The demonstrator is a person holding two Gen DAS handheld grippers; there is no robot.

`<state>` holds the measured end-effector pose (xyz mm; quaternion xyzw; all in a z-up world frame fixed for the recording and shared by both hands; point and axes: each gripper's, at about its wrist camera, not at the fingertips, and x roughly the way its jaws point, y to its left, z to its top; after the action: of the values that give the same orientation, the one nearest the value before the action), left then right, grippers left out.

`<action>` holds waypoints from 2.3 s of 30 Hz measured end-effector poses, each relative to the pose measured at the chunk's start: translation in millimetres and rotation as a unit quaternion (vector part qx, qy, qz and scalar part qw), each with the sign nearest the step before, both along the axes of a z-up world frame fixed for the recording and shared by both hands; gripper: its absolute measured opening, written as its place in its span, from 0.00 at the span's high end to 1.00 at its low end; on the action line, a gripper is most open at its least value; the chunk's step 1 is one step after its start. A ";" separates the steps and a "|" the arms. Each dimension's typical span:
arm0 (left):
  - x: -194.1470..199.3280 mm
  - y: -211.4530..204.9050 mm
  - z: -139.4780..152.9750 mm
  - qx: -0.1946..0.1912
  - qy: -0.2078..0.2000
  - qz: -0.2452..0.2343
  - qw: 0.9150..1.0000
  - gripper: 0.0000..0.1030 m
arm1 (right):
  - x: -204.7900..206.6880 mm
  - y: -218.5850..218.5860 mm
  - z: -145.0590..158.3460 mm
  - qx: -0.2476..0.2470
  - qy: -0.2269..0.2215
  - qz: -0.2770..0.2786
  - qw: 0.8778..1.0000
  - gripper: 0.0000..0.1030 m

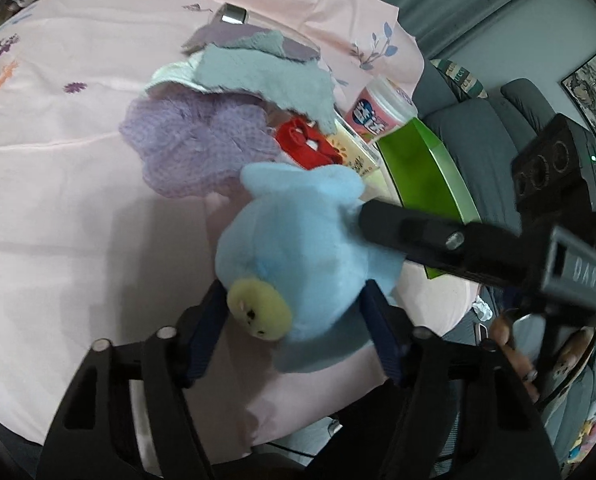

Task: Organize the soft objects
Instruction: 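Carry the plush toy with the right tool and drop it into the green box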

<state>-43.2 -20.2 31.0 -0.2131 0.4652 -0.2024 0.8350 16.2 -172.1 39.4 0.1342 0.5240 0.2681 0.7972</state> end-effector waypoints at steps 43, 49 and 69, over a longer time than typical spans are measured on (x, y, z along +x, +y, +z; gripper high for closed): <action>105.0 -244.4 82.0 0.075 -0.123 -0.174 0.974 0.44 | 22.3 -236.1 63.8 0.059 -0.157 -0.278 0.946 0.33; 116.9 -268.4 62.0 0.079 -0.095 -0.190 0.974 0.44 | 30.6 -257.6 44.3 0.052 -0.126 -0.307 0.942 0.33; 104.4 -258.0 63.4 0.093 -0.091 -0.185 0.974 0.31 | 27.0 -265.9 34.6 -0.076 -0.115 -0.382 0.914 0.22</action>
<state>61.2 -278.2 94.4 -0.0253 0.4351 -0.3281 0.8381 43.2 -438.0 73.9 0.2316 0.3567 -0.0836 0.9012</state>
